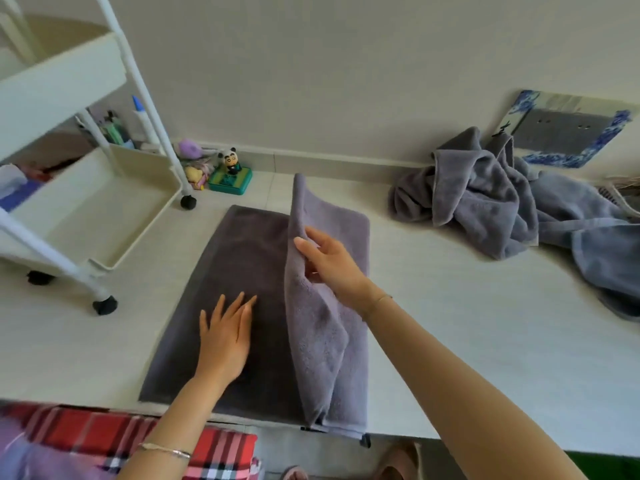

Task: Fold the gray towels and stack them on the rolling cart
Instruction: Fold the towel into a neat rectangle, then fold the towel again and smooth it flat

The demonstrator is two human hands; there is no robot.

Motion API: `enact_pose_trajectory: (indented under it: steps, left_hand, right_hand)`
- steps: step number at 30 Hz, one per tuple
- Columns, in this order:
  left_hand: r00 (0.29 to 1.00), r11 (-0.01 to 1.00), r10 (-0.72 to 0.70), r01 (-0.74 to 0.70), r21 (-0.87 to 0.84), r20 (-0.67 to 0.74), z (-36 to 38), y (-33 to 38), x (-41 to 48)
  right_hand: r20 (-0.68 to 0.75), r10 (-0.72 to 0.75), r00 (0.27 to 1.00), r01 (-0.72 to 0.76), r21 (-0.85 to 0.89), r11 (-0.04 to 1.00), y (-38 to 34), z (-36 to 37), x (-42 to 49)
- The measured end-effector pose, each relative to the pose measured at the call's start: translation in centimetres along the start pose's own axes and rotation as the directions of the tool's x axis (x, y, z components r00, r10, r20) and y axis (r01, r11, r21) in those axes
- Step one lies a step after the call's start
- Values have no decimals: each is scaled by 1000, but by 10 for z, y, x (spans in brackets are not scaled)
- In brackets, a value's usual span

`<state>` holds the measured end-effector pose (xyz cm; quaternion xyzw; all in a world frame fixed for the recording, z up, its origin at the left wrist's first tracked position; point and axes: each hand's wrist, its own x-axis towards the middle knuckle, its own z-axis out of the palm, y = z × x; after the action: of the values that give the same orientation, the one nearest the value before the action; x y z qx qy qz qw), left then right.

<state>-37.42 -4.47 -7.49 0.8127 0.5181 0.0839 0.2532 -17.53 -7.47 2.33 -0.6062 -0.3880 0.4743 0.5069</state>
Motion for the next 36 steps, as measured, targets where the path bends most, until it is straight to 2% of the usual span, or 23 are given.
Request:
enact_pose_trajectory:
  steps: [2,3,5,8,10,12,17,20,23,28,31,36]
  left_hand:
    - [997,999,-48,48,-4,-54,-3,-16,-1]
    - [995,998,-64,63,-13,-81,-5,-23,-2]
    - [992,996,-72,66,-60,-108,-8,-32,-4]
    - [994,983,-68,52,-176,-87,-9,-36,-7]
    - [996,983,-69,57,-176,-61,-6,-35,-8]
    - [997,986,-55,46,-158,-53,-2,-31,-9]
    - [998,995,46,-43,-88,42,7,-9,-6]
    - [983,999,48,-46,-14,176,9,15,11]
    - [952,995,40,-67,77,303,5,39,33]
    - [895,983,50,-124,139,444,-2,82,58]
    - [858,966,77,-191,175,509,-1,102,68]
    - [810,906,189,-362,221,554,12,116,76]
  right_hand:
    - [14,50,999,-47,-160,986,18,17,7]
    - [-1,62,998,-59,-294,954,32,21,9]
    - [-25,60,998,-64,-544,836,60,18,7]
    - [53,-46,998,70,-805,590,93,9,-2]
    - [122,-80,989,145,-890,433,108,5,-11]
    - [107,-100,989,137,-916,377,115,-4,-18]
    - [-9,-119,993,31,-944,329,125,-37,-35]
    - [-106,-189,976,-53,-963,266,126,-56,-49]
    - [-130,-193,972,-78,-963,257,120,-72,-60]
    - [-129,-175,976,-69,-947,314,110,-83,-80]
    - [-95,-241,966,-1,-932,363,113,-83,-92]
    - [-45,-318,947,79,-927,366,123,-97,-101]
